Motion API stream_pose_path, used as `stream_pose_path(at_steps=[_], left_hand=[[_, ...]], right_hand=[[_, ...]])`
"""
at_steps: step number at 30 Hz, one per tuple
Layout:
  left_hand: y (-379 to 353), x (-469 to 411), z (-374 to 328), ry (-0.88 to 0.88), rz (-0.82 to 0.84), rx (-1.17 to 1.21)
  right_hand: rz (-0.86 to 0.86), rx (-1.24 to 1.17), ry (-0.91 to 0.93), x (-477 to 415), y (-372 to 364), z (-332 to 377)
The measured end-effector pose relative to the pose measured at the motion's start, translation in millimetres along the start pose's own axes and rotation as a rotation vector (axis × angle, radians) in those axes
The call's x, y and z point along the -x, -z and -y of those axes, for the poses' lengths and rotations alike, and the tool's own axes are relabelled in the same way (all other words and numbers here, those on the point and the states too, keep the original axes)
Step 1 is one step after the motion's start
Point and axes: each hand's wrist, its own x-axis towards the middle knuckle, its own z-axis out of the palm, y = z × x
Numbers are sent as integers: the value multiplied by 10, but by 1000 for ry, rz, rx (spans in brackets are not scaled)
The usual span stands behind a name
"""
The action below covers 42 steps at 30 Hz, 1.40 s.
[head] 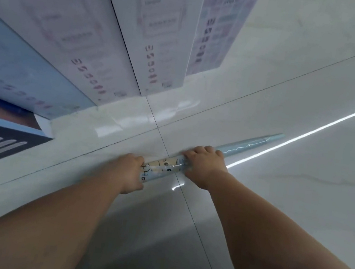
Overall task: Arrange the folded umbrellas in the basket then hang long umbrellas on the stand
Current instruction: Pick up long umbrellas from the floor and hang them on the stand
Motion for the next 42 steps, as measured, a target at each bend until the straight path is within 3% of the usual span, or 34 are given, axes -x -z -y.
stream_pose_path(at_steps=[10,17,24,35,38,42], left_hand=[[-236,-63,102,-44,-141,-61],[87,328,-55,-37,-132,7],[1240,1930,-720,-143,-238,71],[3846,5027,-2065,-339,-502,109],[4322,5671,-2304,-360,-676,120],[4727,6377,-2496,-365,-1085,171]], right_hand=[[-132,51,123,-132,-225,-128],[-65,22,213,233,265,-277],[-91,16,172,1909,1717,-495],[-368,-141,54,5240,4606,-844],[-468,-166,45,5789,5113,-929],[-590,-229,31,6201,5543,-899]])
